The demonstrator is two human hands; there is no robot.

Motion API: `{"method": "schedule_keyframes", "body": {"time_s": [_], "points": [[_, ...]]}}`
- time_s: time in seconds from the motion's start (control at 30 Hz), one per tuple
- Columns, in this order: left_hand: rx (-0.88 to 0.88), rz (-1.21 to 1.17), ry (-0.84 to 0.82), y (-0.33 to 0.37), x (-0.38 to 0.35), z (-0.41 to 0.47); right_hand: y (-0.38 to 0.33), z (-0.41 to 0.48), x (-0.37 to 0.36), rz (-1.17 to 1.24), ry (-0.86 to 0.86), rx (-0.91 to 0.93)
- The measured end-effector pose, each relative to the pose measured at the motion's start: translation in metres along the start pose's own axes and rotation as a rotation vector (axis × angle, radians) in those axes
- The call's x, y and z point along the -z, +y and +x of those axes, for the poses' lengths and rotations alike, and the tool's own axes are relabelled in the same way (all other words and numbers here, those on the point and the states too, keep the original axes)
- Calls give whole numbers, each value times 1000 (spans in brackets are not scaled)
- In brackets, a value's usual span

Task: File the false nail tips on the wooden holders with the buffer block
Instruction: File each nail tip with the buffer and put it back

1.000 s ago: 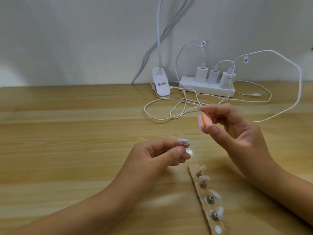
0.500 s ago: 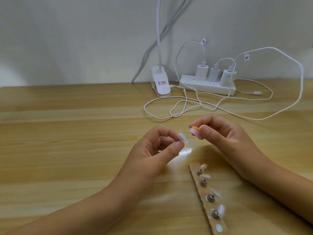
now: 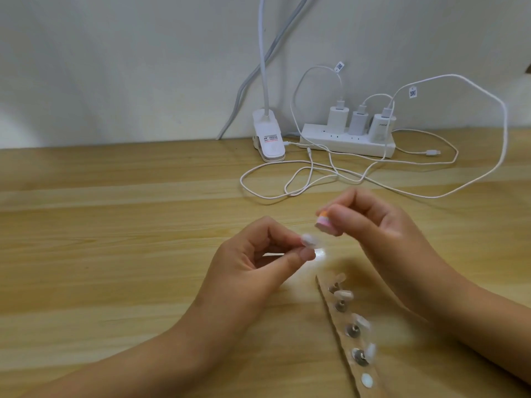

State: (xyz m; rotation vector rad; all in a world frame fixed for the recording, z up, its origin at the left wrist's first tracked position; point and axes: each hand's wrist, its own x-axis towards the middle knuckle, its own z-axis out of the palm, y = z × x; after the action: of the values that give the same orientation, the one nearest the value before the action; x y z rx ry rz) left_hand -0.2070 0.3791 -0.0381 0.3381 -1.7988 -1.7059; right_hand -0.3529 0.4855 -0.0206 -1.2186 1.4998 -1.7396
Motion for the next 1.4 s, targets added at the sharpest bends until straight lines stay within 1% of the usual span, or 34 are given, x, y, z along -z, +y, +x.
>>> {"method": "schedule_keyframes", "body": {"time_s": [0.03,0.1,0.17,0.23,0.3,0.37,0.43,0.47,0.5,0.53,0.6,0.67,0.7,0.77,0.8,0.83,0.9,0.93,1.0,1.03,1.13,1.17,1.2,1.27,1.33,1.4], "points": [[-10,5,-1,0,0,0,-2,-2,-1,-3,-21,39],[-20,22,-12,-1,1,0,-2,-3,-3,-64,-71,50],[-17,24,-10,-1,1,0,0,0,-1,-88,-19,12],[-23,19,-4,-1,0,-2,-1,0,1,-51,30,46],[-41,25,-10,-1,-2,-2,-2,-1,0,-56,-31,102],[-43,42,-15,-1,-2,-3,1,1,1,-119,-82,43],[-29,45,-6,-1,-2,-3,3,4,4,-107,-18,-6],[-21,45,-3,-1,-2,-2,3,4,6,-82,15,21],[-14,48,0,-1,-2,-1,2,3,6,-74,9,65],[-10,53,1,-1,-3,-1,1,2,5,-96,-32,94],[-8,73,-6,-2,-3,-1,3,1,3,-163,-99,59],[-15,74,-10,-2,-3,-2,4,2,4,-164,-50,-1],[-19,73,-11,-2,-2,-2,4,2,4,-159,-31,10],[-16,85,-22,-1,-2,-1,1,2,2,-197,-91,70],[-10,92,-27,-2,-2,-2,1,1,2,-227,-121,69],[-8,95,-29,-3,-2,-2,2,1,3,-238,-117,42],[-7,91,-26,-2,-2,-3,4,2,6,-211,-41,-3],[-5,90,-24,-2,-1,-3,3,2,7,-185,-16,26],[-6,99,-19,-2,0,-2,2,0,5,-188,-53,106],[-6,103,-19,-3,0,-1,3,-1,5,-210,-59,115],[-8,79,-12,-3,1,-1,7,-1,5,-182,57,118],[-12,71,-9,-3,1,-1,6,-1,4,-167,66,142],[-18,66,-7,-3,1,-1,6,-1,4,-184,33,155],[-23,57,-4,-5,1,-2,6,-2,2,-228,-29,104],[-36,33,-2,-4,1,-3,6,-1,3,-168,22,88],[-49,15,-4,-3,1,-2,3,-2,2,-131,31,161]]}}
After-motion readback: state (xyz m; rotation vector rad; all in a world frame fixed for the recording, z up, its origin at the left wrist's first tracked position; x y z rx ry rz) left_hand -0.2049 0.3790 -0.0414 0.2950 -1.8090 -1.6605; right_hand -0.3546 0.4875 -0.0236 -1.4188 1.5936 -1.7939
